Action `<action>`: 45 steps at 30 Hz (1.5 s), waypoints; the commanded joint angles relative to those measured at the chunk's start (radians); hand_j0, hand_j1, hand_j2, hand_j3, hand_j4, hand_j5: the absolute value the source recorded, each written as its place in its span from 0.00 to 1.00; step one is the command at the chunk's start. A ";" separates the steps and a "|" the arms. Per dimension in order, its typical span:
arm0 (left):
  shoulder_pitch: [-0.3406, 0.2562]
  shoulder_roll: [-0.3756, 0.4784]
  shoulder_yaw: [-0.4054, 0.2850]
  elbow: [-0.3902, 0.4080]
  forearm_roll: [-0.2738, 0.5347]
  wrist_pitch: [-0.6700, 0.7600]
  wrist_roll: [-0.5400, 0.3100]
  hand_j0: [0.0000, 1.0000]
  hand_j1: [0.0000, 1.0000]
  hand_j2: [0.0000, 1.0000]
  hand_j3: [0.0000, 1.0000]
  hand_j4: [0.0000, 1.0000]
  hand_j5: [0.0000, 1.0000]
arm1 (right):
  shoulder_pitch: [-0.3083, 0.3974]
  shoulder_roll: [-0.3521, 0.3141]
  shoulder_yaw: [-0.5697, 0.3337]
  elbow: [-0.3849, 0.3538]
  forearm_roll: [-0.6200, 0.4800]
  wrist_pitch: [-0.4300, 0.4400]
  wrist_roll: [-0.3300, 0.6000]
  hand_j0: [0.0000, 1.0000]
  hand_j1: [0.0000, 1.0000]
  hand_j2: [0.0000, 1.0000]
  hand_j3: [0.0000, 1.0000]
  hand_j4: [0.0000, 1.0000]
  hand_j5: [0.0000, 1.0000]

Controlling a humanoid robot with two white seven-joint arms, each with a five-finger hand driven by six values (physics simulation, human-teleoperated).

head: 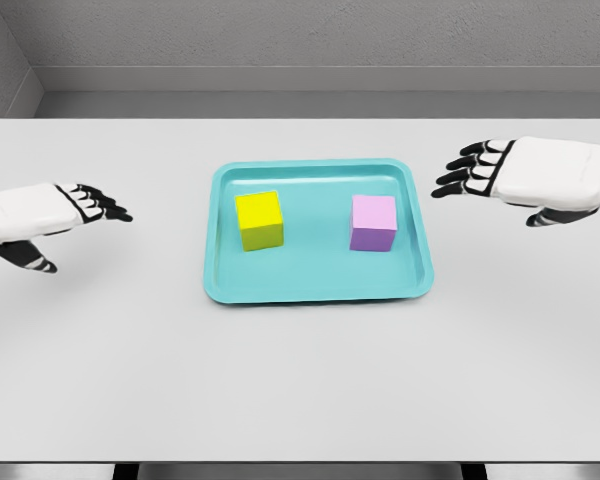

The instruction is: Push two cubes

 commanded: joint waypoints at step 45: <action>-0.341 -0.521 -0.226 0.376 -0.305 0.002 -0.072 0.00 0.00 0.00 0.00 0.00 0.00 | -0.209 0.160 0.281 0.089 0.168 0.003 0.000 0.00 0.00 0.00 0.00 0.00 0.00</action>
